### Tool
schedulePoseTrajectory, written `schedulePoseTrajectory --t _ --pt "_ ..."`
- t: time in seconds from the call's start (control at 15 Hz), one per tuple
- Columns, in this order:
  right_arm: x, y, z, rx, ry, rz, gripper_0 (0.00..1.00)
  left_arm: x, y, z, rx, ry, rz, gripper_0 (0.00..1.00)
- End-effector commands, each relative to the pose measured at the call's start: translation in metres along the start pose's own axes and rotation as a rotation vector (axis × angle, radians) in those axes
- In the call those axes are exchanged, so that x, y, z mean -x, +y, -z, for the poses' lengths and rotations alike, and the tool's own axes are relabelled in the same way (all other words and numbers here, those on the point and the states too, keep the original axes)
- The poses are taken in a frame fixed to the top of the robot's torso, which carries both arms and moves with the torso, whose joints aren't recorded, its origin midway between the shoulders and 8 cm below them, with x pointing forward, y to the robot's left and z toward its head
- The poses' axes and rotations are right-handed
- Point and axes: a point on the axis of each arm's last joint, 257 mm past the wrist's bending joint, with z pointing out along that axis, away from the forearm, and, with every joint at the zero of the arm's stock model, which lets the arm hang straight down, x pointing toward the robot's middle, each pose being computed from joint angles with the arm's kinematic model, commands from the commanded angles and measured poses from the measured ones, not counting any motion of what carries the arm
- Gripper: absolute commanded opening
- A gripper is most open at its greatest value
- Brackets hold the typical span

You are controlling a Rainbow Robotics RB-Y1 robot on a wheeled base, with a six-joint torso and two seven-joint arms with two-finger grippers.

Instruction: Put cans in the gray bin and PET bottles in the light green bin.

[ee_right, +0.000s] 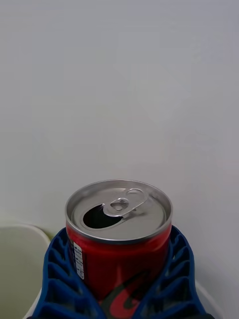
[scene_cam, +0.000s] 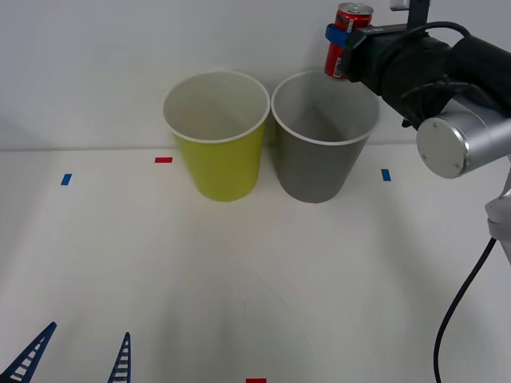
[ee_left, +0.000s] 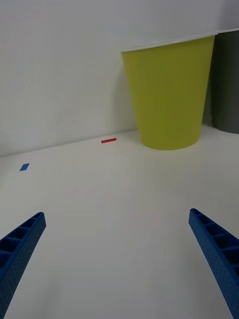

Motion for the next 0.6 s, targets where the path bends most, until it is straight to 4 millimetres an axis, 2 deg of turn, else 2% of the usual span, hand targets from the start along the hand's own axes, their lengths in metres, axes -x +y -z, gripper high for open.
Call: schedulePoseTrajectory --t 0.07,0.47,0.53,0.6 --pt "-0.0103 0.0057 -0.0088 0.008 -0.012 0.041 0.00 0.0000 0.0000 0.0000 0.000 0.000 0.000 1.00" --pt "-0.0108 0.0059 -0.0092 0.005 -0.011 0.055 0.00 0.0000 0.0000 0.0000 0.000 0.000 0.000 1.00" --pt "-0.0094 0.0059 -0.0095 0.003 -0.015 0.062 0.09 0.0000 0.0000 0.0000 0.000 0.000 0.000 1.00" --pt "-0.0099 0.0057 -0.0093 0.003 -0.015 0.063 0.71 0.0000 0.0000 0.0000 0.000 0.000 0.000 1.00"
